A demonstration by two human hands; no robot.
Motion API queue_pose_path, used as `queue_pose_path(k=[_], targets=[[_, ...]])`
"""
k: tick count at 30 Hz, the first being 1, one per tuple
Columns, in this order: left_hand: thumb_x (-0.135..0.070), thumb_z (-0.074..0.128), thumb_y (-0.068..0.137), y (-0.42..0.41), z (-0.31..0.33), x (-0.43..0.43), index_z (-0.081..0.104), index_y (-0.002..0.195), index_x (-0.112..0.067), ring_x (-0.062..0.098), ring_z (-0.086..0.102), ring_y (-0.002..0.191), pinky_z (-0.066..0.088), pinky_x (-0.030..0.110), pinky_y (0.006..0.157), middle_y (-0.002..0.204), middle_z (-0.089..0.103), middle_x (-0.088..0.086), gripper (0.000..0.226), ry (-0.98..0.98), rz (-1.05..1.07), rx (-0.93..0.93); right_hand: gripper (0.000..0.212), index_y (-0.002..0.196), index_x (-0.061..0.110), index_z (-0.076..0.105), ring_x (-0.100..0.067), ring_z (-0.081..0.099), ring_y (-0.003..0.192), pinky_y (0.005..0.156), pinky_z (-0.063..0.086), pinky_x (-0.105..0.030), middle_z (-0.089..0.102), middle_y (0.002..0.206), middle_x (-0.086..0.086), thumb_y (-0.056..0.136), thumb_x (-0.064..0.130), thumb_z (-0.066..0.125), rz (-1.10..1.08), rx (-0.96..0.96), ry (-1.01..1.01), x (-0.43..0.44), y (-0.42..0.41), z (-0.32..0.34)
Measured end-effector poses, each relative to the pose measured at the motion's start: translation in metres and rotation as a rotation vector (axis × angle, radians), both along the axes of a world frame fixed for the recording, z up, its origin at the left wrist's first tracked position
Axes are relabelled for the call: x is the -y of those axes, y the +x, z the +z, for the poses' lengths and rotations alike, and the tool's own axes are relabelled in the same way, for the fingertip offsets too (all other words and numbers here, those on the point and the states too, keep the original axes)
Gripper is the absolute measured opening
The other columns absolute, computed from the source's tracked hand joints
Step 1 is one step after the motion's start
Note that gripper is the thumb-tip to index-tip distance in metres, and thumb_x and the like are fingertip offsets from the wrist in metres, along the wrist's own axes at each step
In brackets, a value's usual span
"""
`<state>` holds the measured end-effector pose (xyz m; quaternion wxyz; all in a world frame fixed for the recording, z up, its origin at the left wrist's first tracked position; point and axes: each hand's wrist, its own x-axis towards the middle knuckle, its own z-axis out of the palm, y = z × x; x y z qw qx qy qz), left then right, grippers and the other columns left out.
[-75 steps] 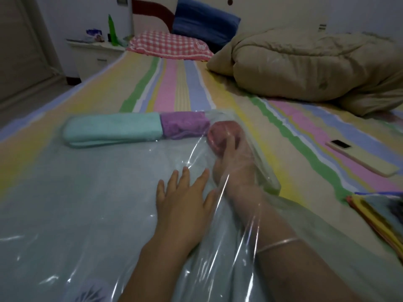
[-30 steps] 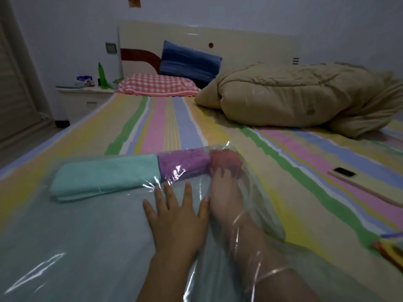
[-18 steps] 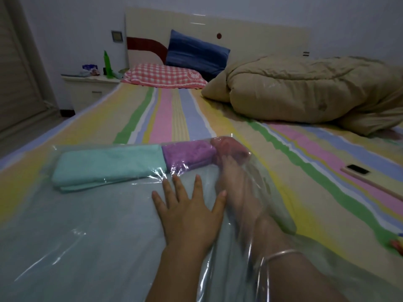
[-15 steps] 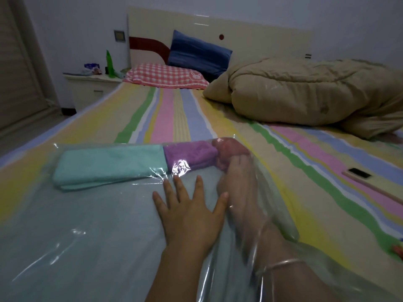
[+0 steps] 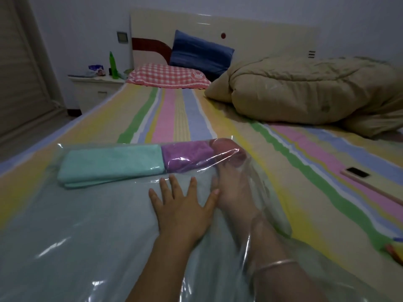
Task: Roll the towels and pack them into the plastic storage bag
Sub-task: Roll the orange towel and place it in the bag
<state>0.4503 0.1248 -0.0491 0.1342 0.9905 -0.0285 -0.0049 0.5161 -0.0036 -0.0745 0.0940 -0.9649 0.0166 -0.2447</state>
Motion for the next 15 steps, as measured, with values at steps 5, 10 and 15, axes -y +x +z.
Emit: queue_pose_path(k=[5, 10, 15], targets=[[-0.072, 0.008, 0.088, 0.019, 0.005, -0.016, 0.011, 0.152, -0.035, 0.03, -0.004, 0.148, -0.007, 0.055, 0.116, 0.161, -0.001, 0.011, 0.074, 0.058, -0.059, -0.038, 0.057, 0.095, 0.003, 0.074, -0.037, 0.069, 0.09, 0.084, 0.051, -0.047, 0.07, 0.101, -0.021, 0.092, 0.035, 0.027, -0.051, -0.182, -0.016, -0.002, -0.071, -0.007], [-0.044, 0.03, 0.1, -0.022, 0.038, -0.019, 0.031, 0.147, -0.023, 0.024, 0.022, 0.144, 0.013, 0.045, 0.118, 0.156, 0.027, 0.005, 0.051, -0.085, -0.033, 0.103, 0.07, 0.092, 0.003, 0.076, -0.032, 0.072, 0.089, 0.081, 0.053, -0.046, 0.072, 0.1, -0.018, 0.099, 0.039, 0.017, -0.031, -0.259, -0.016, 0.005, -0.155, -0.009], [-0.034, 0.038, 0.095, -0.126, 0.079, 0.018, 0.055, 0.132, -0.022, 0.03, 0.046, 0.127, 0.037, 0.038, 0.107, 0.142, 0.047, 0.007, 0.042, -0.07, -0.019, -0.018, 0.049, 0.074, 0.009, 0.071, -0.034, 0.067, 0.075, 0.075, 0.054, -0.045, 0.07, 0.081, -0.013, 0.08, 0.04, 0.032, -0.044, -0.171, 0.083, 0.001, -0.255, 0.059]])
